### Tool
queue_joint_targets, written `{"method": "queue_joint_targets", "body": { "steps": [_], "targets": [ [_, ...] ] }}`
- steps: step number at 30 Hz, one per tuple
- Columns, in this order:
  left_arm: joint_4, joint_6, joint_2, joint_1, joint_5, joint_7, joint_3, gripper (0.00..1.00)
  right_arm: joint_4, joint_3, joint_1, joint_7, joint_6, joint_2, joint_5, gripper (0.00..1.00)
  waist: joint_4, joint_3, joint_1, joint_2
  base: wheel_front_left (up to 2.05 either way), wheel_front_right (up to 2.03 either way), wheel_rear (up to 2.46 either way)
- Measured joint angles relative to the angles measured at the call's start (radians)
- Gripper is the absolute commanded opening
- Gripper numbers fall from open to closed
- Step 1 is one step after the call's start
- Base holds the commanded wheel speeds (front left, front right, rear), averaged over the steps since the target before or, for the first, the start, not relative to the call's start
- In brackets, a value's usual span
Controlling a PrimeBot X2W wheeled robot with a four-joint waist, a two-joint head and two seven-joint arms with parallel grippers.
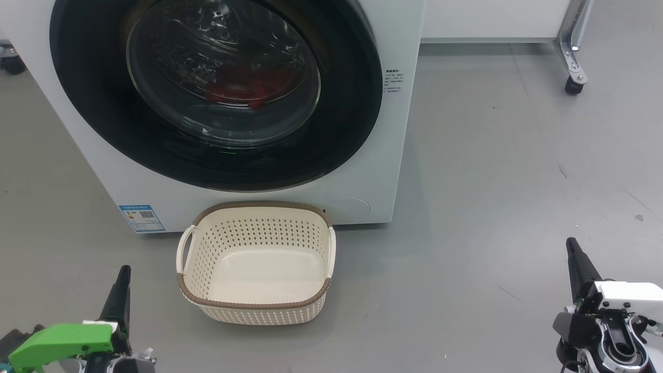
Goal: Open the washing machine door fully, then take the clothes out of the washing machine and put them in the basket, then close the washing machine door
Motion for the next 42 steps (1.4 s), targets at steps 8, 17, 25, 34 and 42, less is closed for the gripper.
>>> {"method": "queue_joint_targets", "body": {
  "steps": [8,17,25,34,42],
  "targets": [
    [0.0,0.0,0.0,0.0,0.0,0.001,0.0,0.0,0.0,-0.001,0.0,0.0,0.0,0.002,0.0,0.0,0.0,0.0,0.0,0.0,0.0,0.0,0.0],
    [0.0,0.0,0.0,0.0,0.0,0.001,0.001,0.0,0.0,-0.002,0.0,0.007,0.0,0.002,0.0,0.0,0.0,0.0,0.0,0.0,0.0,0.0,0.0],
    [0.01,0.001,-0.004,0.004,0.0,0.001,0.001,1.0,0.008,-0.002,0.005,0.007,-0.001,0.006,-0.001,1.0,0.0,0.0,0.0,0.0,0.0,0.0,0.0],
    [0.044,0.001,-0.029,0.047,0.0,0.0,-0.013,1.0,0.046,0.003,0.053,0.007,-0.001,0.035,0.0,1.0,0.0,0.0,0.0,0.0,0.0,0.0,0.0],
    [0.033,0.001,-0.029,0.047,0.01,-0.013,-0.019,1.0,0.037,0.009,0.053,-0.002,-0.001,0.035,-0.008,1.0,0.001,-0.001,0.0,0.0,0.0,0.0,0.0]
  ]
}}
